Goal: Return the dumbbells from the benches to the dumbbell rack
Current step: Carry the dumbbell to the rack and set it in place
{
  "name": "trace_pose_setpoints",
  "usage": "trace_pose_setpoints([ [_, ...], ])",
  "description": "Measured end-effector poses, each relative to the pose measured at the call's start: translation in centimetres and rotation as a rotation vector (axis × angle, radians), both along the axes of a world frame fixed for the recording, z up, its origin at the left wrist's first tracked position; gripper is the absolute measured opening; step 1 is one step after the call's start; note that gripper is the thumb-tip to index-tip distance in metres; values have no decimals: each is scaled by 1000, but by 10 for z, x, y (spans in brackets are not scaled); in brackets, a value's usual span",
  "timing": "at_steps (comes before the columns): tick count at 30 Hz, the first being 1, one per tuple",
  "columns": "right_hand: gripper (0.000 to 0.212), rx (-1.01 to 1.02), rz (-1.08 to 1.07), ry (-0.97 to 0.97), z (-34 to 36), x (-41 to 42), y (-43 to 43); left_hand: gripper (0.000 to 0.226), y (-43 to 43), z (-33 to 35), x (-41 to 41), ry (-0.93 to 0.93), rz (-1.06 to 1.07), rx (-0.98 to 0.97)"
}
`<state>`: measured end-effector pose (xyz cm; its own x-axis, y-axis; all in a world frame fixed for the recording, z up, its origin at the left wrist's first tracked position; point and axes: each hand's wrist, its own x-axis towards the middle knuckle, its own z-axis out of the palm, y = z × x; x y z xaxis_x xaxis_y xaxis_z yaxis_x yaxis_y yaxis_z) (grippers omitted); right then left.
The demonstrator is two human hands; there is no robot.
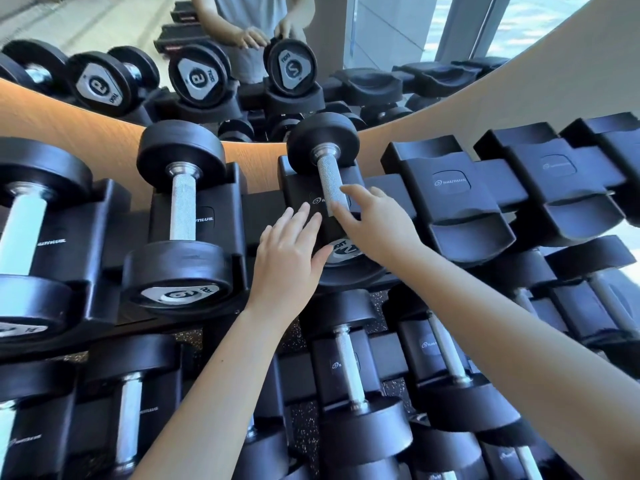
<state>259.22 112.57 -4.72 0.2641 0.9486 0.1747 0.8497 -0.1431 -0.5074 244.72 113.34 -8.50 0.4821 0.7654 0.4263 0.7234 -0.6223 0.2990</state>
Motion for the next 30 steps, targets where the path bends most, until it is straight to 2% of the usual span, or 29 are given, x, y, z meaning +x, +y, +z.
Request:
trace_pose_setpoints([
  [7,50,186,15,-234,-25,-5,-30,55,-17,-1,-1,34,47,-41],
  [11,51,158,5,-343,-30,-5,-44,52,-32,-1,-3,47,68,-40],
  [16,51,121,-29,-340,-35,-12,-78,46,-61,-6,-8,42,93,-48],
  [21,53,87,-33,-367,-40,-33,-122,51,-94,-12,-24,54,67,-47],
  [30,50,63,-109,-364,-49,-123,-188,48,-141,-19,-112,68,31,5],
])
